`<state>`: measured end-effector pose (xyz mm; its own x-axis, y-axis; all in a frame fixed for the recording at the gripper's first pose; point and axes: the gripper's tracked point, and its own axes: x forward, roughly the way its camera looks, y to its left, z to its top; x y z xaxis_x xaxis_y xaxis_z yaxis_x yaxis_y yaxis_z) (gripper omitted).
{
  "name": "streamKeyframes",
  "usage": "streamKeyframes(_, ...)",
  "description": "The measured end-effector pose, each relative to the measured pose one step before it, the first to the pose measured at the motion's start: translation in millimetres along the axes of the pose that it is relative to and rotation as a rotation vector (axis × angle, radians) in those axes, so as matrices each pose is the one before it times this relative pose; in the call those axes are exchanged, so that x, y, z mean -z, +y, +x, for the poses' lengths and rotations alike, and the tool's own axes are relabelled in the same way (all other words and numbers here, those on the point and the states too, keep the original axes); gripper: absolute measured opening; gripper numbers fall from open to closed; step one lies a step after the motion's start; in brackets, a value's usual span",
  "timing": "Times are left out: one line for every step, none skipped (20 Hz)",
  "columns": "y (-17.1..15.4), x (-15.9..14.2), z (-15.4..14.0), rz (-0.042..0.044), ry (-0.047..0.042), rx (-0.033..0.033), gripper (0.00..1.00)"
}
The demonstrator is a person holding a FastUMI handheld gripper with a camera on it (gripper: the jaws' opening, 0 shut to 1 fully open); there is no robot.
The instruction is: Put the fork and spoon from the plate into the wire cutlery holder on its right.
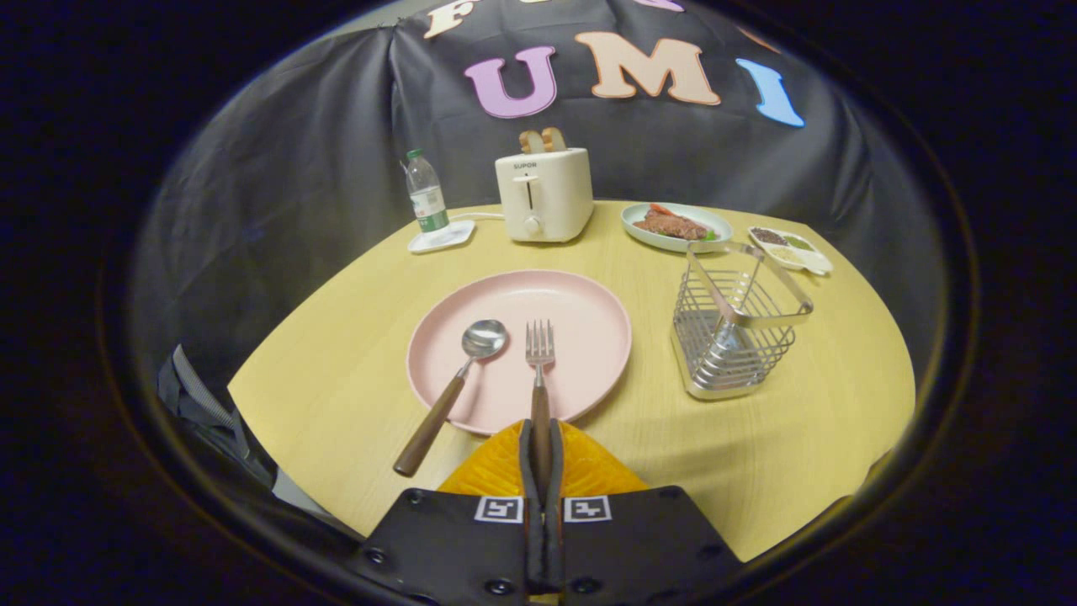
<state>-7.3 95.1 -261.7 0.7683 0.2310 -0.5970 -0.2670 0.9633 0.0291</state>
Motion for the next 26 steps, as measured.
streamKeyframes(-1.3, -2.26, -4.73, -0.01745, -0.00666, 0.0017, 0.04)
streamKeyframes(1.39, -4.1, -4.07, -0.01536, -0.00044, -0.00271, 0.04)
streamKeyframes(0.81, -3.21, -2.77, -0.01061, -0.00119, -0.00013, 0.04)
streamKeyframes(0.3, -4.74, -4.48, -0.00525, 0.00292, -0.0005, 0.04)
streamKeyframes(-1.19, -3.56, -5.01, -0.003, 0.00419, -0.00219, 0.04)
streamKeyframes(-1.22, -5.32, -6.52, -0.00117, 0.0009, -0.00507, 0.04)
streamKeyframes(-1.7, -5.98, -6.74, -0.00343, 0.00058, -0.00857, 0.04)
streamKeyframes(-3.89, -7.81, -5.12, -0.00835, -0.00092, -0.00587, 0.03)
streamKeyframes(-5.56, -7.9, -5.77, -0.01172, -0.00165, -0.00168, 0.03)
streamKeyframes(-8.02, -9.85, -7.01, -0.00778, -0.00136, 0.00452, 0.04)
streamKeyframes(-6.89, -8.72, -6.03, -0.00254, -0.00549, 0.00201, 0.04)
streamKeyframes(-7.63, -12.26, -6.08, 0.00129, -0.00555, 0.00413, 0.04)
streamKeyframes(-8.53, -10.16, -6.41, 0.00302, -0.00348, 0.00565, 0.04)
streamKeyframes(-9.18, -10.57, -5.8, 0.00472, -0.00218, 0.00673, 0.04)
streamKeyframes(-8.95, -7.89, -5.87, 0.00472, 0.00131, 0.00816, 0.04)
streamKeyframes(-9.63, -6.62, -5.78, 0.00453, 0.00749, 0.00866, 0.04)
streamKeyframes(-9.6, -2.84, -4.44, 0.00521, 0.01018, 0.0062, 0.04)
streamKeyframes(-9.73, -1.49, -3.25, 0.00645, 0.01406, 0.00369, 0.04)
streamKeyframes(-12.26, -0.87, -2.54, 0.00464, 0.01967, 0.01373, 0.04)
streamKeyframes(-14.11, 0.66, -1.34, 0.00303, 0.01933, 0.02018, 0.04)
streamKeyframes(-11.25, 2.9, -0.2, 0.00297, 0.02299, 0.01667, 0.04)
streamKeyframes(-9.13, 2.85, 1.25, 0.00351, 0.02436, 0.01316, 0.03)
streamKeyframes(-6.39, 5.14, 0.91, 0.00049, 0.02891, 0.00898, 0.04)
streamKeyframes(-4.89, 5.05, 1.92, -0.0004, 0.03489, 0.0076, 0.04)
streamKeyframes(-3.55, 5.94, 2.95, 0.00272, 0.03034, 0.00733, 0.04)
streamKeyframes(-3.05, 5.22, 4.37, 0.00401, 0.02773, 0.00518, 0.04)
